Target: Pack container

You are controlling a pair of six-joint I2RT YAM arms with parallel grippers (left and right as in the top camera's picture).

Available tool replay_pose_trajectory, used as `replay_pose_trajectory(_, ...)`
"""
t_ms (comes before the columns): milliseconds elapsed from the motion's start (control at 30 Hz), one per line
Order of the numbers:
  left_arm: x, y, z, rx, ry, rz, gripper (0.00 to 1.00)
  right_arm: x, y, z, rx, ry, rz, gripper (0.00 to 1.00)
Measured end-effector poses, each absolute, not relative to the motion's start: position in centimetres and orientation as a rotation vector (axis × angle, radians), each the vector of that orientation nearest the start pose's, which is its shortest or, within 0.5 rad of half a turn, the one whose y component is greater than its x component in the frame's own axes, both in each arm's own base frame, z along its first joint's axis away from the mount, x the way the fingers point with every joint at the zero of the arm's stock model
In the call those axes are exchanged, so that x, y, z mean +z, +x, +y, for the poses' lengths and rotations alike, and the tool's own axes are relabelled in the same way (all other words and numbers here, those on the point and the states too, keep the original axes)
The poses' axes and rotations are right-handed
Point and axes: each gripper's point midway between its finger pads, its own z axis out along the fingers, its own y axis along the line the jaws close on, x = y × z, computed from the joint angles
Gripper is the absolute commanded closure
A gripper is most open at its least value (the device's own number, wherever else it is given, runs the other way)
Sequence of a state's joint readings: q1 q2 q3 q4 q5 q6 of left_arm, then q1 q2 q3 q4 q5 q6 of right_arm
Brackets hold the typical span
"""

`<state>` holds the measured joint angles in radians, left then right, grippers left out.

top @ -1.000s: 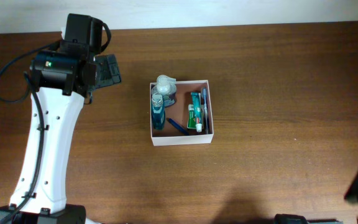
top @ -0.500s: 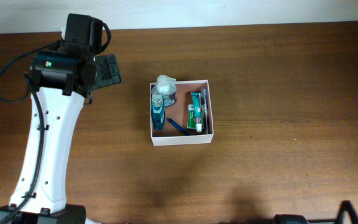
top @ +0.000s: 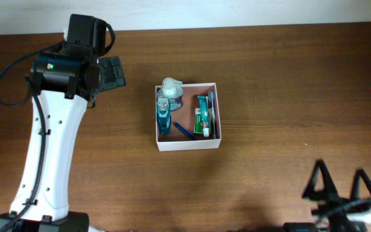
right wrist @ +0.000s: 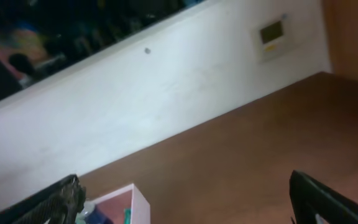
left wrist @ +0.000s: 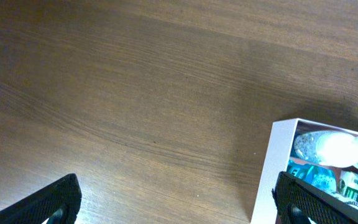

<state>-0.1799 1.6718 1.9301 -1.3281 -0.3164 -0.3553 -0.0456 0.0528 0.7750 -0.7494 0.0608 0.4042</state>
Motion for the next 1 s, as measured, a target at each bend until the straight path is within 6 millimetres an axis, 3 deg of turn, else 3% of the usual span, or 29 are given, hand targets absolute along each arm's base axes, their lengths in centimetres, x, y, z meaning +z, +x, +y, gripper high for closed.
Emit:
replay_pose_trajectory(167,28.9,38.6,-1.5,0.225,-0.33,2.55,0.0,31.4,18.0,-1.2,0.271,0.354,1.462,0.02)
replay_pose_trajectory(400,28.9,38.6,-1.5,0.224,-0.33,2.55,0.01,29.4,20.7,-1.4,0.274,0.345,1.403,0.02)
replay_pose_trajectory(567,28.9,38.6,-1.5,0.225,-0.33,2.55,0.01,25.7,22.4,-2.0,0.251,0.372,1.426,0.02)
replay_pose_trajectory(733,28.9,38.6,-1.5,0.225,-0.33,2.55,0.01,22.3,23.7,-2.2,0.24,0.385,1.444,0.02)
replay_pose_trajectory(1000,28.9,38.6,-1.5,0.225,-0.33,2.55,0.01,19.6,24.5,-2.4,0.219,0.376,1.446,0.02)
